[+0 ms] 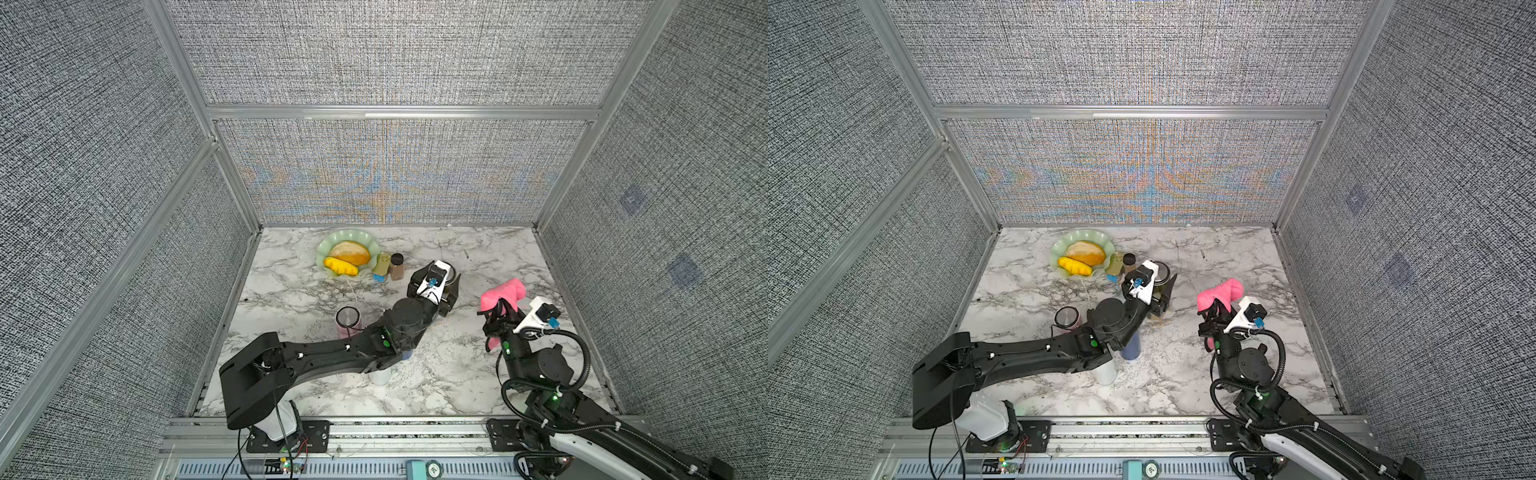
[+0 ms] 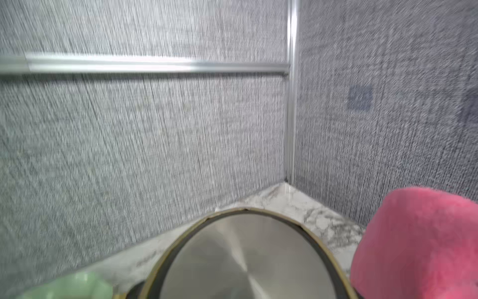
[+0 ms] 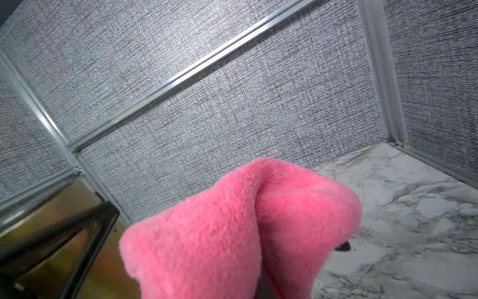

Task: Wipe the surface of the thermos
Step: Wipe the dirt from the surface of the thermos.

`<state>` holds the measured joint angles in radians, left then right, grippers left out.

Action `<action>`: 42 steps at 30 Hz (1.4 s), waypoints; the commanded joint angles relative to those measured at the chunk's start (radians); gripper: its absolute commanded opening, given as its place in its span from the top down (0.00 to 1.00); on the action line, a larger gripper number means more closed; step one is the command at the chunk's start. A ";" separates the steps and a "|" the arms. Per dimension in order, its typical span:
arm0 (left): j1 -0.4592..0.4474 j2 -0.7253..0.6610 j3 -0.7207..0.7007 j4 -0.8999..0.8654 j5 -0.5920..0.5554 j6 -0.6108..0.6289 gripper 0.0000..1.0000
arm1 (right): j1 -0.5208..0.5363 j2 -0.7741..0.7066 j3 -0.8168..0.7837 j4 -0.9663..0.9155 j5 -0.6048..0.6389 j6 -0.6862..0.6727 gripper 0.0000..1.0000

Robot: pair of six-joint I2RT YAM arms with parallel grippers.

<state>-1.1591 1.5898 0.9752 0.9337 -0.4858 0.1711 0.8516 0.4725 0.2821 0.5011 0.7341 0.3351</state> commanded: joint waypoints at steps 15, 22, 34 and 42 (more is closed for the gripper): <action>0.093 0.031 0.131 -0.024 0.411 0.432 1.00 | -0.007 -0.202 0.117 -0.387 -0.198 0.064 1.00; 0.121 -0.012 0.202 -0.348 0.563 0.499 1.00 | -0.006 -0.188 0.198 -0.340 -0.483 0.038 1.00; 0.122 0.004 0.292 -0.426 0.798 0.643 1.00 | -0.006 0.056 0.323 -0.249 -0.436 0.073 1.00; 0.122 -0.044 0.322 -0.595 0.826 0.793 1.00 | -0.007 -0.006 0.351 -0.296 -0.287 0.110 1.00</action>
<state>-1.0313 1.5978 1.3602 0.3225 0.2268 0.8951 0.8448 0.4732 0.6178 0.2211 0.3721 0.4213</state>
